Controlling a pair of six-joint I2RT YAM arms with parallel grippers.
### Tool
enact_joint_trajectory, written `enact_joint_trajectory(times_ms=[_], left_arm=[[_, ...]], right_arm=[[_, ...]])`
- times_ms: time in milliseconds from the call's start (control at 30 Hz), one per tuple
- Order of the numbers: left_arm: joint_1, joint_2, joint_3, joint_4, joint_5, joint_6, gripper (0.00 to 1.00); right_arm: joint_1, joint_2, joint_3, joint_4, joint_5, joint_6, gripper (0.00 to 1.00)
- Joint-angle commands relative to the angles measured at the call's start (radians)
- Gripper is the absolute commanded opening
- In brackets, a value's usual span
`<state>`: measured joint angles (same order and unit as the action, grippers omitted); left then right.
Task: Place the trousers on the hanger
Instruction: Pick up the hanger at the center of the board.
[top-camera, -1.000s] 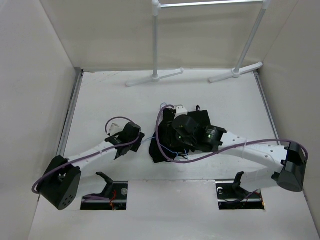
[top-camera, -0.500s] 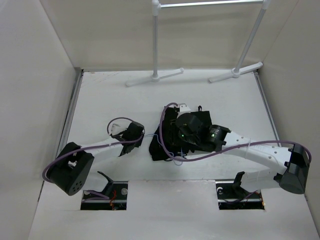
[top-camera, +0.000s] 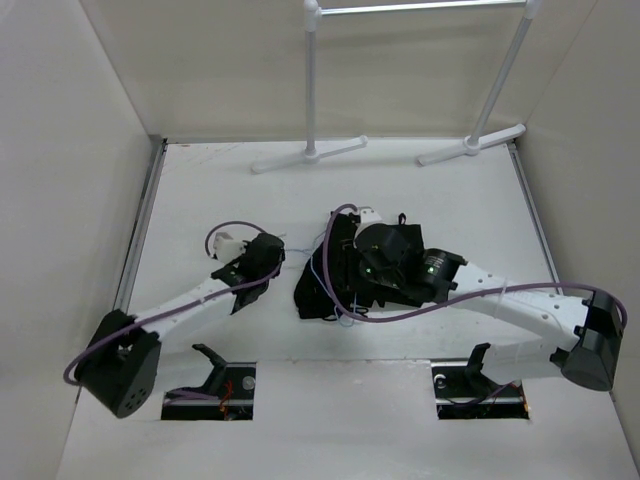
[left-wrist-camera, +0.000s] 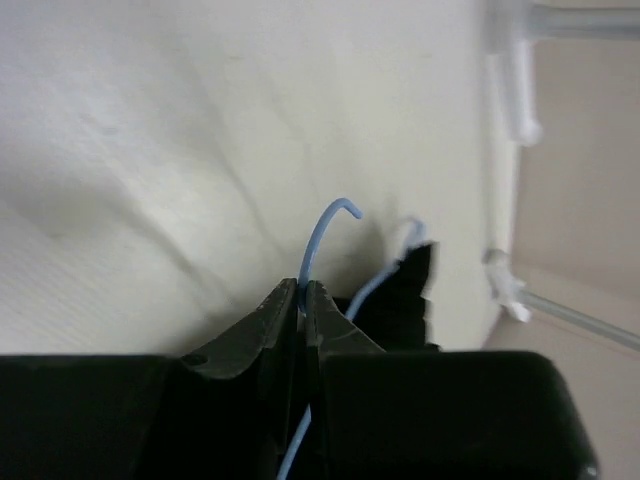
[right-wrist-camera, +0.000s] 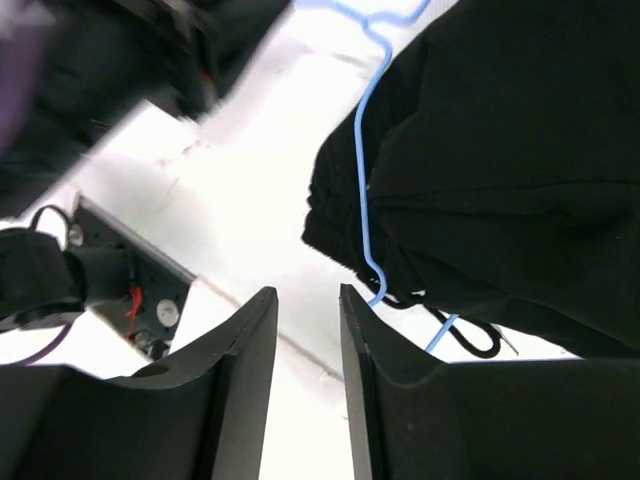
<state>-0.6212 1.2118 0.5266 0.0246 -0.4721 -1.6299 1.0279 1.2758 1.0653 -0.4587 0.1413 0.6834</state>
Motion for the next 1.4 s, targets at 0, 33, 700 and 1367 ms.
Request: enact_joint_trajectory(times_ms=[0,33,700,1367], left_arm=[[-0.047,-0.118,0.110,-0.103,-0.131,0.060,0.00],[-0.060,-0.132,0.121,-0.113,-0.144,0.067,0.00],[-0.286,-0.147,0.496,-0.212,-0.339,0.442,0.00],[-0.337,0.124,1.050,-0.077,-0.217,1.113,0.00]], right_arm=[[-0.010,-0.030,0.025,0.046,-0.066,-0.015,0.38],[-0.010,-0.026,0.022,0.058,-0.075,-0.018,0.40],[-0.177,0.005,0.062,0.187,-0.233,-0.088,0.71],[-0.315,-0.162,0.099,0.341,-0.472,0.106,0.37]])
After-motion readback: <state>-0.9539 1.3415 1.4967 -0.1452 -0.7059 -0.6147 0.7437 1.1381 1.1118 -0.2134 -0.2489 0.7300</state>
